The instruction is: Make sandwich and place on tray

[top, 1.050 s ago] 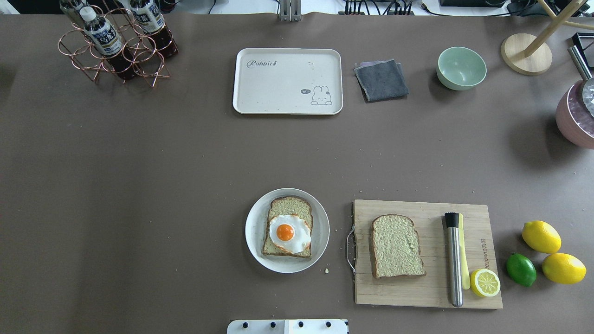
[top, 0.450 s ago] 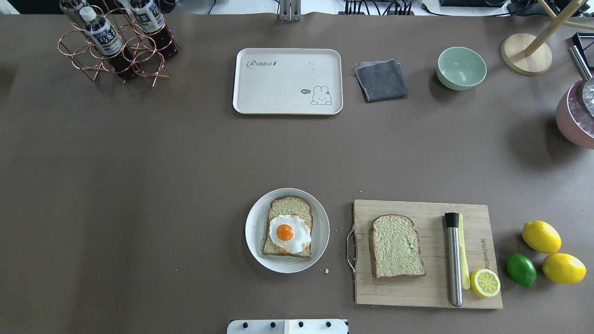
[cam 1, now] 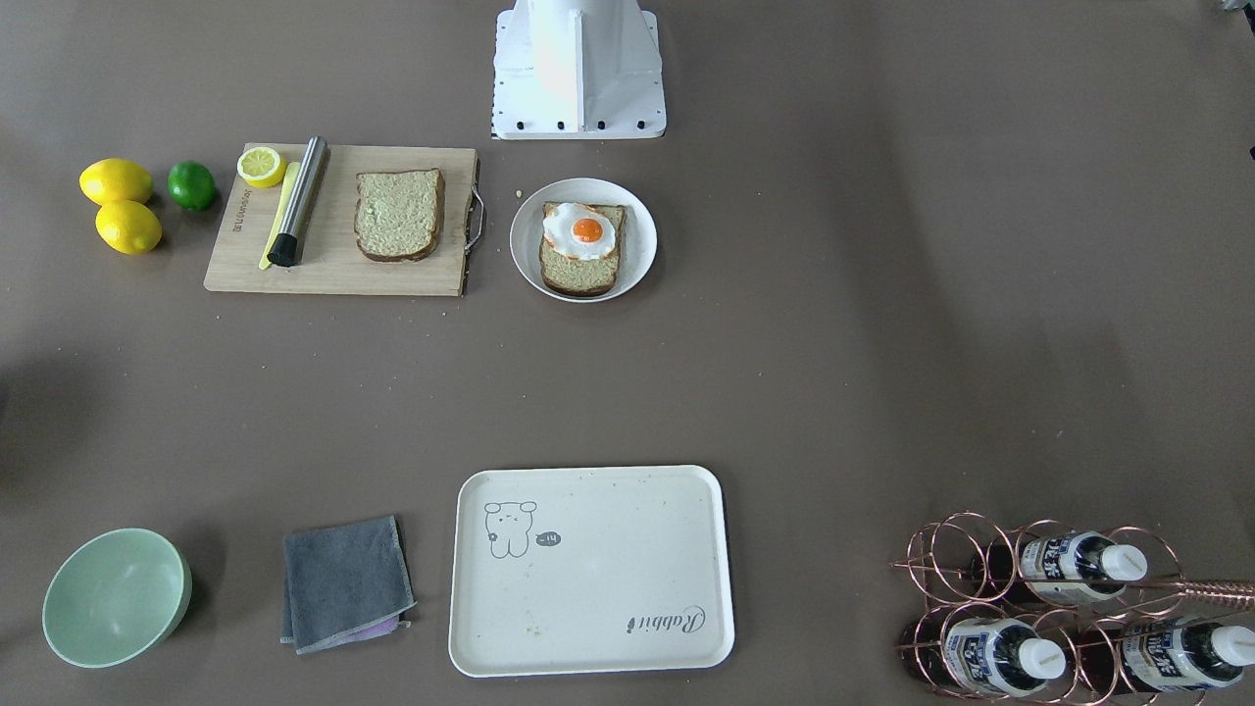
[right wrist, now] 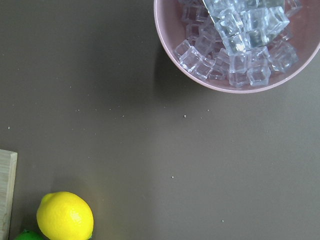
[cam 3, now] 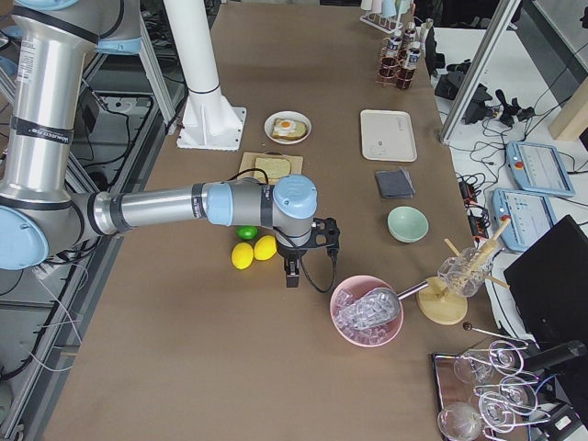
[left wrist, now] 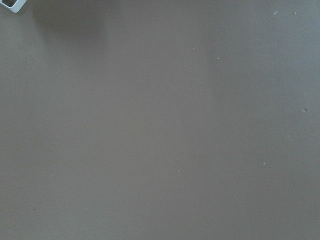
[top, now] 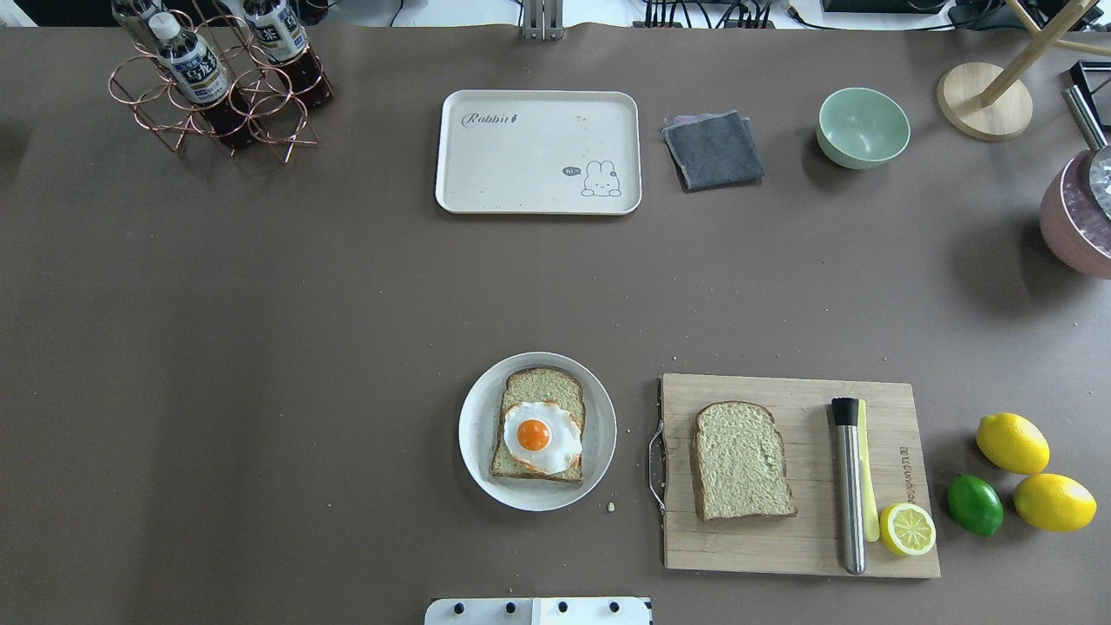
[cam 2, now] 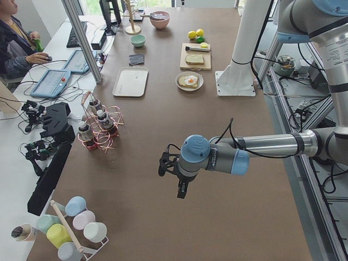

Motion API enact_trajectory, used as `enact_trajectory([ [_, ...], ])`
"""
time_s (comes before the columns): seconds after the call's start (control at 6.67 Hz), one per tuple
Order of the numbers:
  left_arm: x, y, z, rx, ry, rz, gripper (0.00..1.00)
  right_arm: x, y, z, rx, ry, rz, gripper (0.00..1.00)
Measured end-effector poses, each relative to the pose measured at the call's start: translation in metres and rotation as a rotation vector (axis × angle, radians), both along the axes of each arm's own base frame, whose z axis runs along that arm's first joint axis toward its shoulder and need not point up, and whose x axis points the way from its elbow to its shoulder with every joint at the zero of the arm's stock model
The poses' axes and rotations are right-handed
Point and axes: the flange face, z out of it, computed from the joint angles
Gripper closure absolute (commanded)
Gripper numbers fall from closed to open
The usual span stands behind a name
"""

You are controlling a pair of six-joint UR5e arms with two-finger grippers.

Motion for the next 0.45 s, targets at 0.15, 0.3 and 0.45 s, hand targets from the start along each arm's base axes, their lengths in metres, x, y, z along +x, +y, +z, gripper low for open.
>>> enact_trajectory([
  [0.15, 0.0005, 0.0022, 0.0002, -0.001, 0.006, 0.001, 0.02, -0.0007, 0.0002, -0.0008, 0.0, -0.01, 0.0, 0.0],
  [0.3, 0.0017, 0.0057, 0.001, -0.003, 0.02, 0.004, 0.02, -0.0029, 0.0, -0.004, 0.005, -0.04, -0.001, 0.0],
  [0.45, 0.0025, 0.007, 0.0011, -0.004, 0.029, 0.005, 0.02, -0.0058, -0.0011, -0.0087, 0.022, -0.07, -0.003, 0.0],
])
